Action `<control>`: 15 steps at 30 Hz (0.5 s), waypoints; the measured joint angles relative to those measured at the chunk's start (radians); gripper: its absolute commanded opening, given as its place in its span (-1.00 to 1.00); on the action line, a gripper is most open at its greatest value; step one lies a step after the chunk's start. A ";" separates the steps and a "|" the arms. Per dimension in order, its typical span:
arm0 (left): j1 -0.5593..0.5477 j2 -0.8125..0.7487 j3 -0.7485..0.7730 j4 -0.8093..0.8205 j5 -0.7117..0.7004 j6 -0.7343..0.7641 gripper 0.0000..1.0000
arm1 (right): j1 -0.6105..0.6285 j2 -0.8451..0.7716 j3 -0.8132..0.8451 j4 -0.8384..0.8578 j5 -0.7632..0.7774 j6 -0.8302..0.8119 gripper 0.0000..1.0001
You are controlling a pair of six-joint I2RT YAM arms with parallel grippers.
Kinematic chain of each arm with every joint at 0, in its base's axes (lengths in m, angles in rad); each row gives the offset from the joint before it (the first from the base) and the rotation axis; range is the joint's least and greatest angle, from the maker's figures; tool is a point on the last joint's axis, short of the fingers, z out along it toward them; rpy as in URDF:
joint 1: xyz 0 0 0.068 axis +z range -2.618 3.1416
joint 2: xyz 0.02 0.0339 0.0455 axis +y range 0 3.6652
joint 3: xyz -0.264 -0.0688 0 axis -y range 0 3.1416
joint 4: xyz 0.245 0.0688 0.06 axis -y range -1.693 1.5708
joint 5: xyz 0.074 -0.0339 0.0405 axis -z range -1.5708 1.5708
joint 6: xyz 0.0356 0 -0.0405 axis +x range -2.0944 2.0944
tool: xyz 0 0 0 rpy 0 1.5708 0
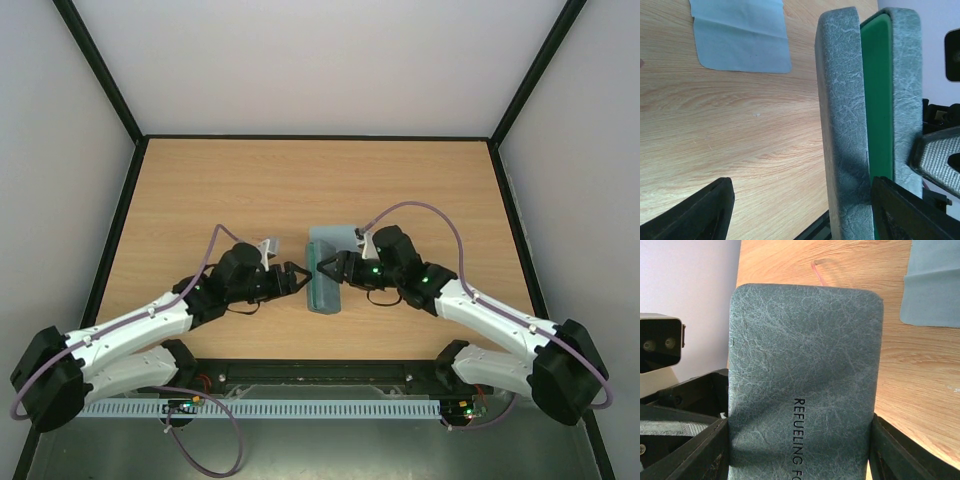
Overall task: Organize the sunglasses
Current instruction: Open the sunglasses case.
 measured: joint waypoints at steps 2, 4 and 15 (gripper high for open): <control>0.011 -0.007 -0.005 -0.003 0.007 0.003 0.54 | -0.004 -0.005 0.000 0.003 -0.006 0.002 -0.31; 0.020 -0.012 -0.008 -0.005 0.013 0.006 0.54 | -0.006 -0.010 0.000 0.004 -0.008 0.003 -0.31; 0.044 -0.024 -0.046 0.002 0.028 0.015 0.54 | -0.013 -0.035 0.000 0.002 -0.014 0.003 -0.31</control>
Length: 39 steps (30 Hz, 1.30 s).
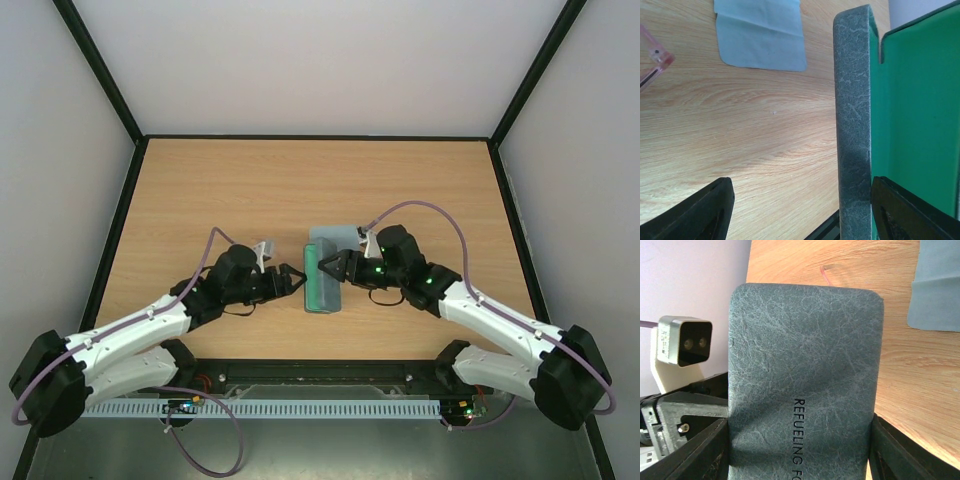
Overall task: Organize the sunglasses
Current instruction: Open the sunglasses case, then place the sunglasses case at the center of the board.
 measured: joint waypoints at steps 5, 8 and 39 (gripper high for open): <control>0.004 0.002 -0.018 -0.008 -0.011 0.000 0.54 | -0.003 -0.016 0.000 0.002 -0.014 0.001 -0.31; 0.014 0.002 -0.032 -0.029 -0.028 0.000 0.55 | -0.009 -0.032 -0.001 0.003 -0.023 0.005 -0.31; 0.109 -0.060 0.014 -0.188 -0.040 0.091 0.57 | -0.588 0.226 -0.004 -0.063 -0.117 -0.219 -0.13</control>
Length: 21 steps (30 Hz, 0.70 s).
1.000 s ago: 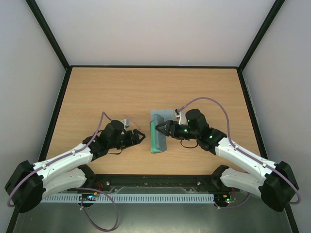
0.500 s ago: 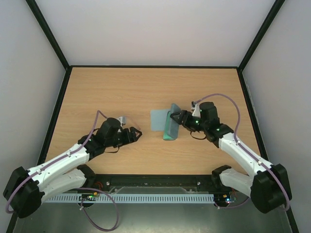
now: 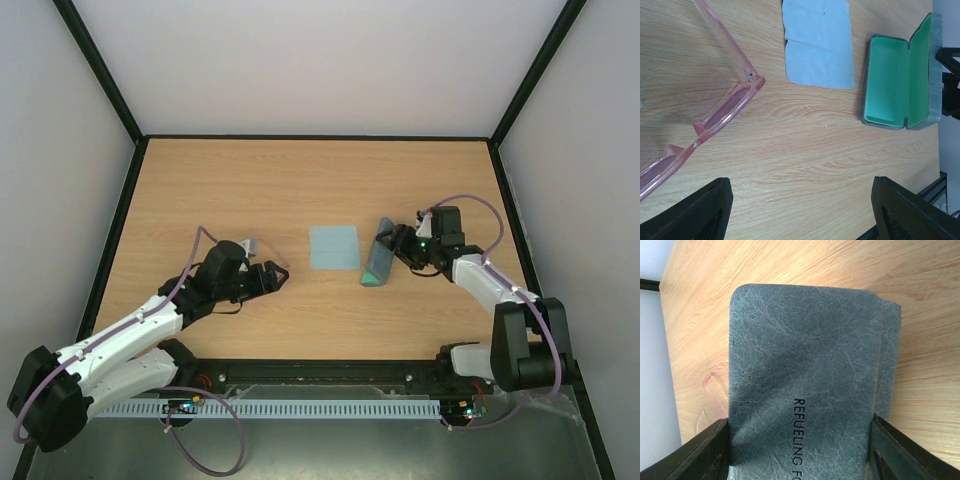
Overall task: Organize the sunglasses
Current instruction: Place the sunglasses case at the center of the board.
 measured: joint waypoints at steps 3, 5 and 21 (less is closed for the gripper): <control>0.004 0.000 0.000 -0.002 0.004 0.005 0.57 | -0.026 0.023 0.002 0.019 -0.027 -0.019 0.00; 0.005 0.000 0.000 -0.001 0.005 0.006 0.57 | -0.034 0.044 0.005 0.034 -0.042 -0.028 0.10; 0.016 0.001 0.000 -0.001 0.015 0.011 0.58 | -0.064 0.126 -0.018 0.137 -0.098 -0.056 0.55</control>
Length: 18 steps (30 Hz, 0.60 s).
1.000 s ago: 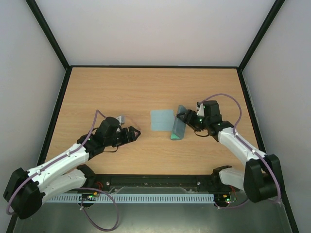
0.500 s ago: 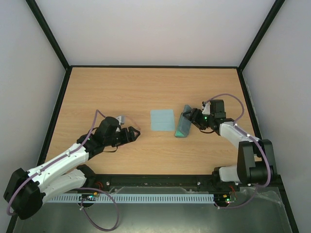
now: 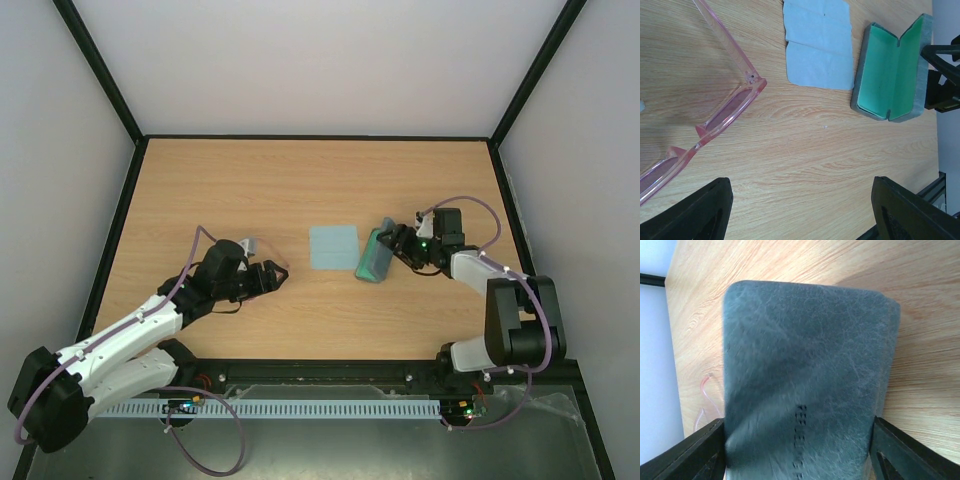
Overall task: Organize the sunglasses
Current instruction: Place the sunglasses case at the center of the board.
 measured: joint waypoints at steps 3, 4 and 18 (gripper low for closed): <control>0.000 0.001 0.000 0.000 0.002 0.000 0.57 | -0.006 0.022 -0.006 0.009 0.003 -0.002 0.70; 0.000 0.001 0.000 0.000 0.002 0.000 0.57 | -0.007 0.031 -0.009 0.009 0.005 -0.001 0.76; 0.000 0.010 0.000 -0.008 0.002 0.003 0.64 | -0.013 0.032 -0.013 -0.032 0.041 -0.044 0.90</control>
